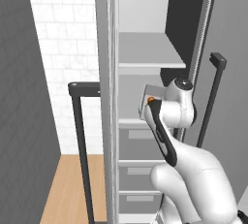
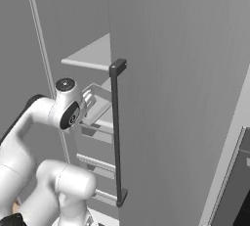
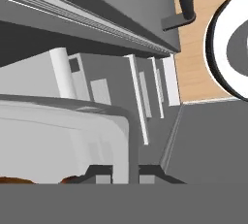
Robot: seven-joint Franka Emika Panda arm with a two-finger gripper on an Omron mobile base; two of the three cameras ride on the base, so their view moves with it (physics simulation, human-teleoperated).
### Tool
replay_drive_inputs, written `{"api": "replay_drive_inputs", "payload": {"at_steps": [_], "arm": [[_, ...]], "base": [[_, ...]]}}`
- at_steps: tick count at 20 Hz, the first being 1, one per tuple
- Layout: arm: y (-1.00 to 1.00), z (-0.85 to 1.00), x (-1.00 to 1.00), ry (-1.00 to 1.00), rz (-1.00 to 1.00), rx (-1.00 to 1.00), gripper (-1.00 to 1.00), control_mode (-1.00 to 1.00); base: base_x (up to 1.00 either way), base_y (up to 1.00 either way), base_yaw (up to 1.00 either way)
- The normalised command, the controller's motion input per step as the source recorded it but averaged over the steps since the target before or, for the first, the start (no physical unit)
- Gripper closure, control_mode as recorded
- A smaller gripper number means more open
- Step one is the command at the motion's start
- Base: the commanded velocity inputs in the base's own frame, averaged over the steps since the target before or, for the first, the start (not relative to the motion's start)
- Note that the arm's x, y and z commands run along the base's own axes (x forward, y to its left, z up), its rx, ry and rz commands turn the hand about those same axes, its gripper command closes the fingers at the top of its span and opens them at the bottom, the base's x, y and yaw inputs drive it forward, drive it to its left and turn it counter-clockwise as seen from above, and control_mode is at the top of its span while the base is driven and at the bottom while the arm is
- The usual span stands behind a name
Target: Take the meat container that has the chicken drumstick and place it on the second highest rack of the freezer. Then take the vegetable container that has the garlics and place it on the highest rack of the freezer.
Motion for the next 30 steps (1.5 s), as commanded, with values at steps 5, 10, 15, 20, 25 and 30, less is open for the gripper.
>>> {"api": "replay_drive_inputs", "payload": {"at_steps": [5,10,15,20,25,30], "arm": [[-0.08,-0.32,0.53,0.03,0.0,-0.01,1.0,-1.0],[-0.01,-0.35,0.78,0.03,0.0,-0.05,1.0,-1.0],[-0.17,-0.08,0.74,0.14,0.0,0.0,1.0,-1.0],[-0.1,-0.01,0.73,0.07,0.0,0.0,1.0,-1.0],[-0.01,-0.28,0.4,0.0,0.0,-0.05,1.0,-1.0],[0.0,-0.57,0.2,-0.02,0.0,-0.12,1.0,-1.0]], "base": [[0.0,0.0,0.0],[0.0,0.0,0.0],[0.0,0.0,0.0],[0.0,0.0,0.0],[0.0,0.0,0.0],[0.0,0.0,0.0]]}}
